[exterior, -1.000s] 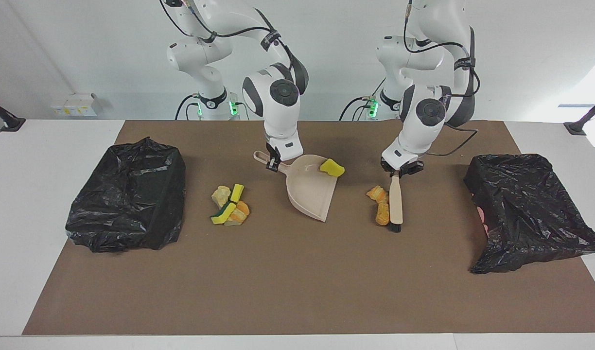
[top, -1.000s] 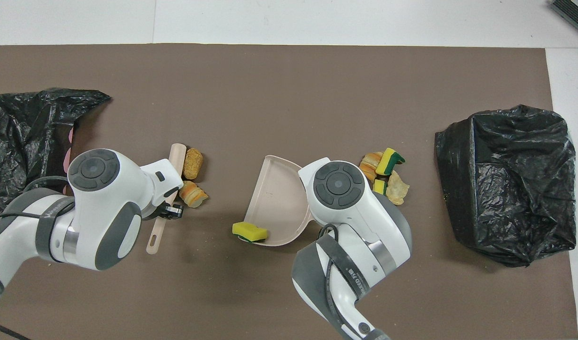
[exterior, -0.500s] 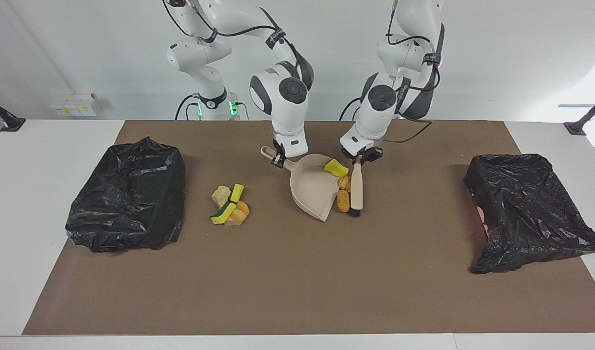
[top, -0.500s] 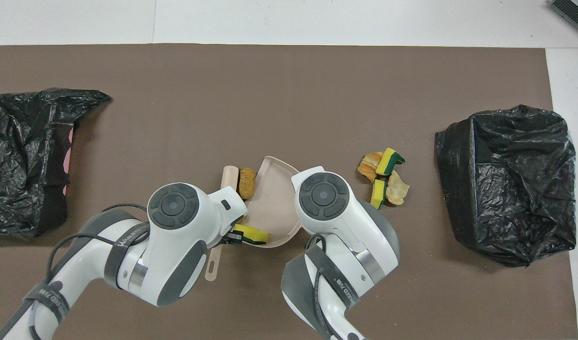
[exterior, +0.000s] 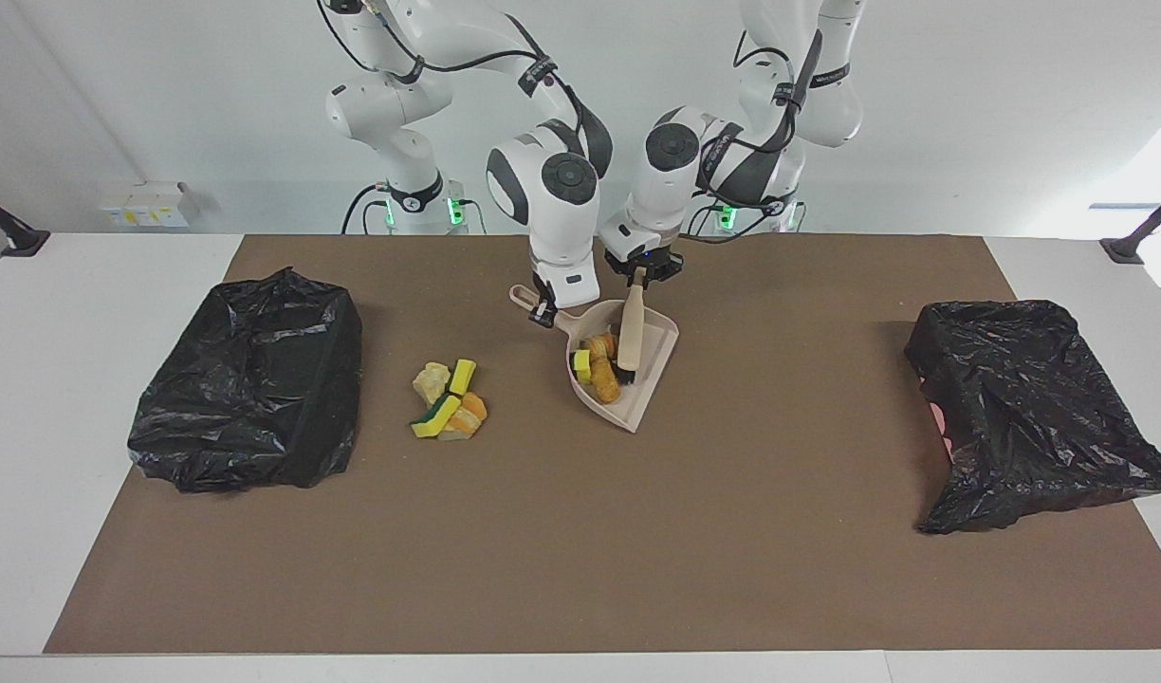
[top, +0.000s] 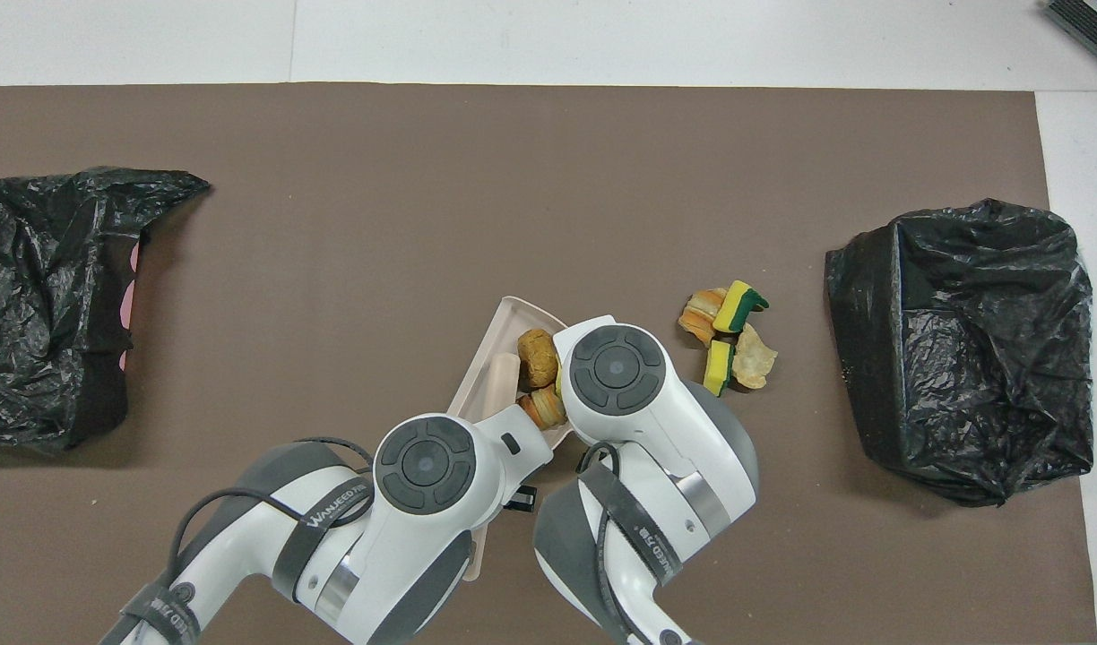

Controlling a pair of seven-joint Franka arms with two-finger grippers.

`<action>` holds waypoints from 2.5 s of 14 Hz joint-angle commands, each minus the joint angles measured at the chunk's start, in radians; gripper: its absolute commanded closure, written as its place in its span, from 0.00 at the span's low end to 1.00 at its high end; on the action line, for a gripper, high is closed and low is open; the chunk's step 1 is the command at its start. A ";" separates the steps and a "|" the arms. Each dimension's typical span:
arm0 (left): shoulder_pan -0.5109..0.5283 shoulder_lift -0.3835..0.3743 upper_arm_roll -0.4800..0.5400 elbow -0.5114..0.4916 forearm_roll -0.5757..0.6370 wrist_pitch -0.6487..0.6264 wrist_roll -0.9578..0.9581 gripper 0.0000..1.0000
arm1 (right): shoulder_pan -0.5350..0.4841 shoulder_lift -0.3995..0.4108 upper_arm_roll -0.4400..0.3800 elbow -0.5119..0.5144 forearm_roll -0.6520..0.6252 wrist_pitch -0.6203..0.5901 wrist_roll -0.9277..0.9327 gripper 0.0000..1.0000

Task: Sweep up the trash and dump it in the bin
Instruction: 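Sweep the bread and sponge into the dustpan with the left gripper, then carry the dustpan to the black bag with the right gripper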

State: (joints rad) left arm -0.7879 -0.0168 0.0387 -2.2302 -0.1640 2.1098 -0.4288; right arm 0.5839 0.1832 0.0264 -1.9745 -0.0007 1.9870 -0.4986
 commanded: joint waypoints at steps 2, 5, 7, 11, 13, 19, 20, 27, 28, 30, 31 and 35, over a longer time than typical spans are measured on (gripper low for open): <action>0.099 -0.011 0.015 0.033 0.000 -0.045 0.024 1.00 | -0.001 0.004 0.003 -0.004 0.024 0.016 -0.002 1.00; 0.182 -0.009 0.015 0.053 0.070 -0.065 0.051 1.00 | -0.007 0.002 0.003 -0.001 0.024 0.007 0.000 1.00; 0.226 -0.011 0.017 0.060 0.073 -0.067 0.065 1.00 | -0.030 -0.019 0.003 0.003 0.024 -0.002 0.000 1.00; 0.256 -0.017 0.015 0.052 0.098 -0.070 0.071 1.00 | -0.128 -0.146 0.000 0.003 0.024 -0.094 -0.015 1.00; 0.243 -0.026 0.015 0.040 0.098 -0.082 0.059 1.00 | -0.173 -0.218 -0.005 0.002 0.015 -0.138 -0.028 1.00; 0.075 -0.100 0.003 -0.040 0.098 -0.076 -0.181 1.00 | -0.537 -0.422 -0.014 0.012 0.007 -0.376 -0.399 1.00; 0.043 -0.112 0.001 -0.048 0.098 -0.076 -0.230 1.00 | -0.629 -0.426 -0.014 0.011 0.002 -0.393 -0.508 1.00; -0.165 -0.081 0.001 -0.135 0.086 0.100 -0.495 1.00 | -0.949 -0.384 -0.014 -0.004 -0.319 -0.261 -0.905 1.00; -0.157 -0.081 0.001 -0.138 0.084 0.107 -0.490 1.00 | -0.947 -0.369 -0.014 -0.007 -0.364 -0.240 -0.907 1.00; -0.151 -0.083 0.001 -0.154 0.084 0.110 -0.475 1.00 | -0.934 -0.363 -0.013 -0.026 -0.453 -0.180 -0.916 1.00; -0.146 -0.083 0.001 -0.158 0.083 0.111 -0.453 0.88 | -0.931 -0.364 -0.011 -0.027 -0.499 -0.174 -0.937 1.00; -0.108 -0.065 0.004 -0.134 0.072 0.093 -0.389 0.00 | -0.909 -0.363 -0.003 -0.050 -0.604 -0.125 -1.002 1.00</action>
State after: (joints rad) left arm -0.9181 -0.0801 0.0442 -2.3605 -0.0831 2.1959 -0.8659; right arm -0.3274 -0.1624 0.0170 -1.9996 -0.5519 1.8344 -1.4617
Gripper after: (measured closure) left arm 0.445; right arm 0.674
